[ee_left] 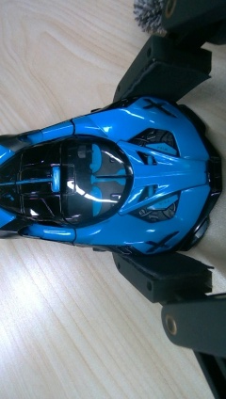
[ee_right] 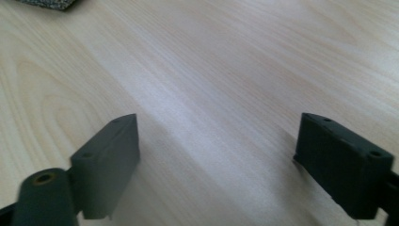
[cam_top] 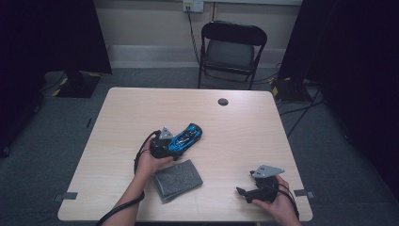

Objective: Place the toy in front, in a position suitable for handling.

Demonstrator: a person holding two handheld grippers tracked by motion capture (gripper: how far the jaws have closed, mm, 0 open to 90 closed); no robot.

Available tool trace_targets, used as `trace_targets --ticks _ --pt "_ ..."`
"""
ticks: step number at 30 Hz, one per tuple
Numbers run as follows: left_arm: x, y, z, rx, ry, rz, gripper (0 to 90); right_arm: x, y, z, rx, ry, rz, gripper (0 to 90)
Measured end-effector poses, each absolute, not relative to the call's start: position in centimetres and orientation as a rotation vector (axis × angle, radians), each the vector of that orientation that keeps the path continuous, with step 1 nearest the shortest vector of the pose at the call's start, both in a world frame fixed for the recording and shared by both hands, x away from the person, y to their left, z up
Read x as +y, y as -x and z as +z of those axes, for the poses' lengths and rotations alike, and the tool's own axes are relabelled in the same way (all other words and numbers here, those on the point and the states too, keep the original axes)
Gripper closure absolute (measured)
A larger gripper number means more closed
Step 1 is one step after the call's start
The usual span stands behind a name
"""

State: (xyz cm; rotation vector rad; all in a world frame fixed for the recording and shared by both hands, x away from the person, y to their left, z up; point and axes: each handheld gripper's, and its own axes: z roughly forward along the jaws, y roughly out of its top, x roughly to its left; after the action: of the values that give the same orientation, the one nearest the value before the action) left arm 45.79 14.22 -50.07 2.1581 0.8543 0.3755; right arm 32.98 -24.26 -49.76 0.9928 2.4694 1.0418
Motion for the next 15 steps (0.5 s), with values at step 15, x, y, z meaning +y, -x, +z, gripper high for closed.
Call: trace_targets --ticks 15 --pt "14.2 -45.7 -50.1 0.859 -2.157 0.376 25.7 -17.2 -33.6 -47.2 2.594 -0.809 1.239 32.6"
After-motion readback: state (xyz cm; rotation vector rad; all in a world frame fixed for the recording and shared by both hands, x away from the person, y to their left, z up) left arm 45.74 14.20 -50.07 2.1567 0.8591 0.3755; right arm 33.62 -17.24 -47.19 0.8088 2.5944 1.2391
